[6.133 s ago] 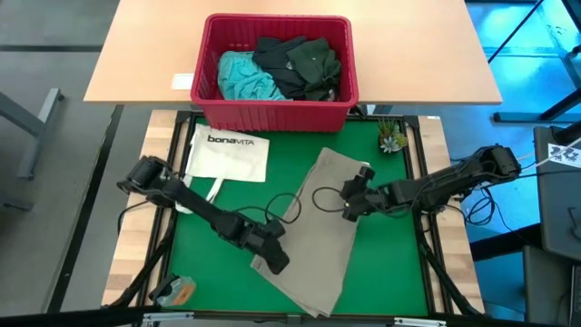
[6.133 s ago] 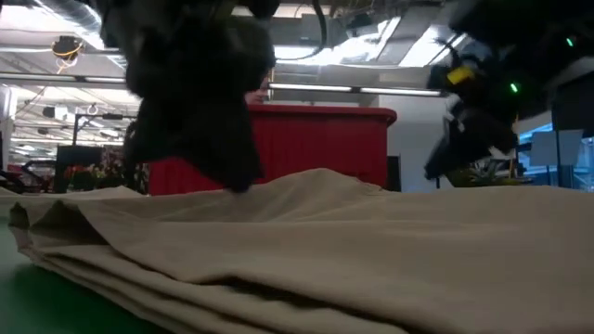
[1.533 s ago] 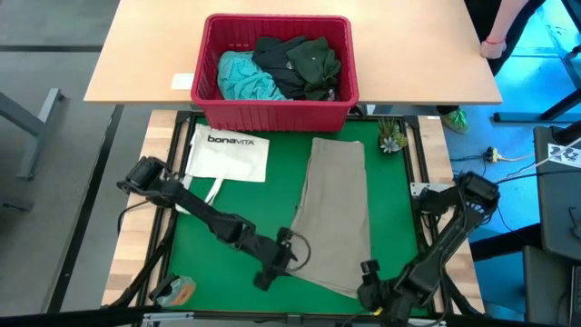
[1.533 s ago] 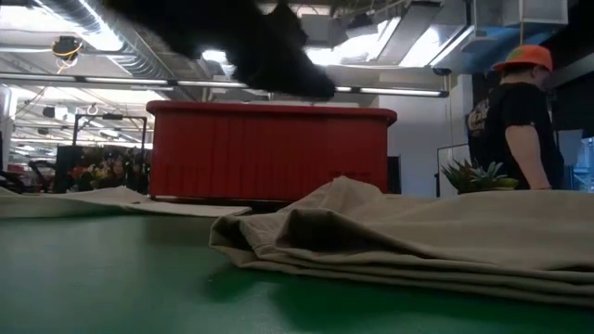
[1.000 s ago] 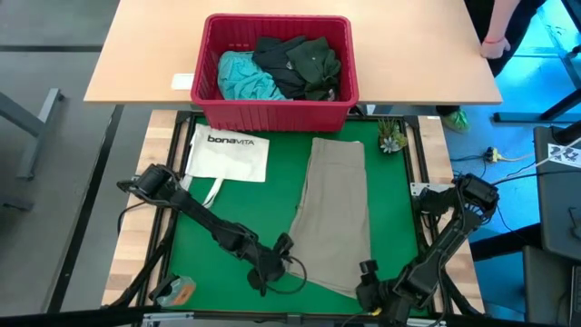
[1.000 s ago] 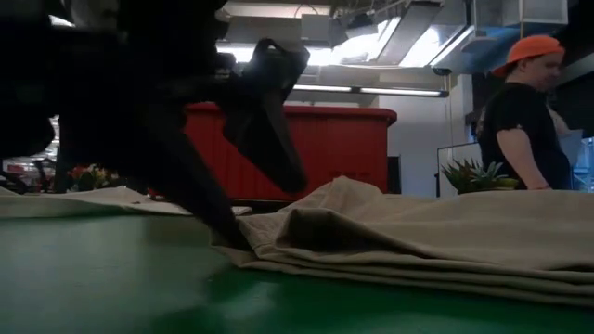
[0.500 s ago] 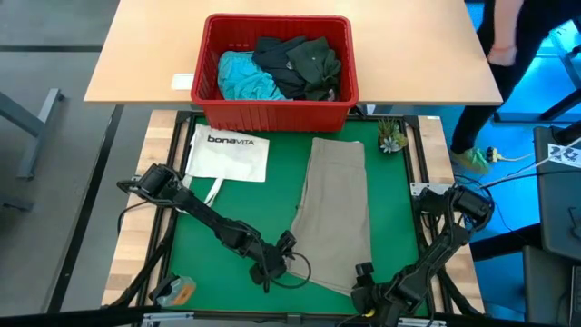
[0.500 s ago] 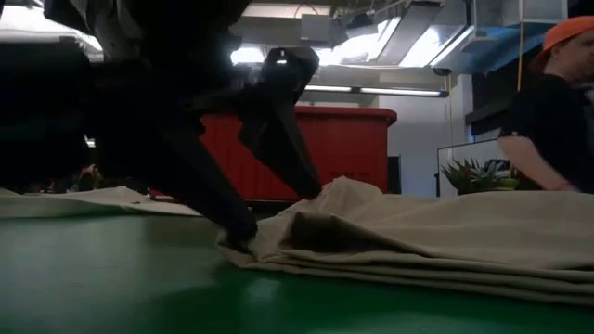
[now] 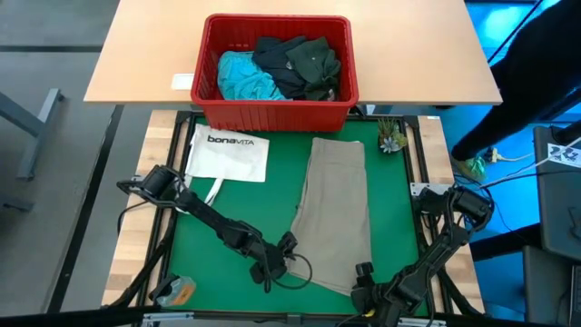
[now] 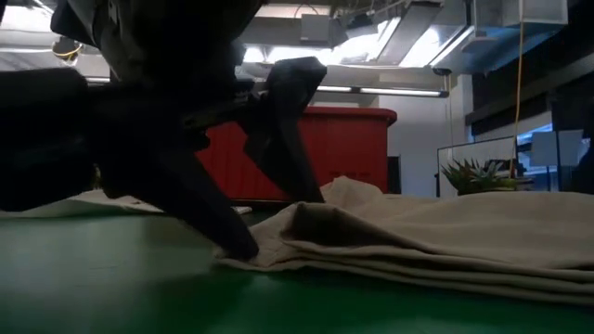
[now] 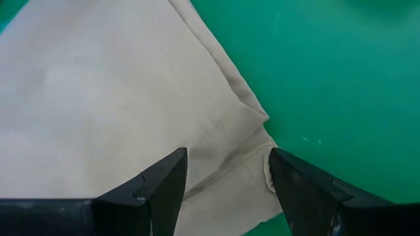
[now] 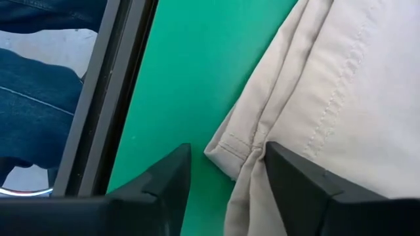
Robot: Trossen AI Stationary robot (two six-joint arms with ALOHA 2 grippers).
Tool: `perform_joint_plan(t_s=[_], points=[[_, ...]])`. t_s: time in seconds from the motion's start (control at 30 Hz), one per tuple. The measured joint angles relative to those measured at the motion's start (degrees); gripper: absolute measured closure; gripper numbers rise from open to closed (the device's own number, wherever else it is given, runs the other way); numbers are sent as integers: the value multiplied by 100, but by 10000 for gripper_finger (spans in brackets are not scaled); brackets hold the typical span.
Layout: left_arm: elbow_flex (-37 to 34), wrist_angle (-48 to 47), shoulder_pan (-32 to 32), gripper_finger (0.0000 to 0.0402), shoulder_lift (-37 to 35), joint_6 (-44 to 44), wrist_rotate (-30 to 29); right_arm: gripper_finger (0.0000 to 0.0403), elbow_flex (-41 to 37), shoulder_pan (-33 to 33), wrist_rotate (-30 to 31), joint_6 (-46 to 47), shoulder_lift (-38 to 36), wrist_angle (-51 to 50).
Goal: Fold Laundry from Bin
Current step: Fold the light brown shorts
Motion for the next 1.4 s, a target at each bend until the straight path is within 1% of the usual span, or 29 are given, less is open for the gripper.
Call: perform_joint_plan(t_s=[0.1, 0.17, 0.33, 0.43, 0.57, 0.73, 0.8, 1.03, 1.13, 1.2, 1.33, 1.4], points=[[0, 6, -27, 185, 0, -7, -3, 236, -4, 2, 3, -2, 4, 0], [-4, 41, -89, 185, -31, -21, -120, 247, -5, 2, -7, -2, 4, -1], [34, 62, -259, 185, -115, -24, -330, 263, -7, 7, -46, -2, 6, -2], [26, -85, -335, 185, -111, -64, -370, 264, -10, 7, -54, -2, 7, -2], [28, -234, -404, 185, -111, -382, -586, 263, -10, 7, -60, -2, 7, 0], [28, -578, -442, 185, -111, -341, -704, 263, -12, 7, -76, -2, 9, -1], [31, -604, -408, 185, -113, -332, -794, 263, -12, 7, -75, -2, 11, 0], [33, -556, -143, 190, -80, -365, -740, 263, -14, 7, -58, -2, 13, 0], [33, -558, -89, 208, -80, -366, -597, 272, -16, 10, -38, -2, 15, -2], [33, -555, -82, 229, -80, -365, -486, 286, -16, 11, -23, -2, 15, -7], [33, -545, -145, 293, -78, -422, -457, 331, -18, 11, 29, -2, 15, -32], [33, -503, -162, 329, -74, -654, -454, 361, -19, 11, 72, 26, 15, -45]])
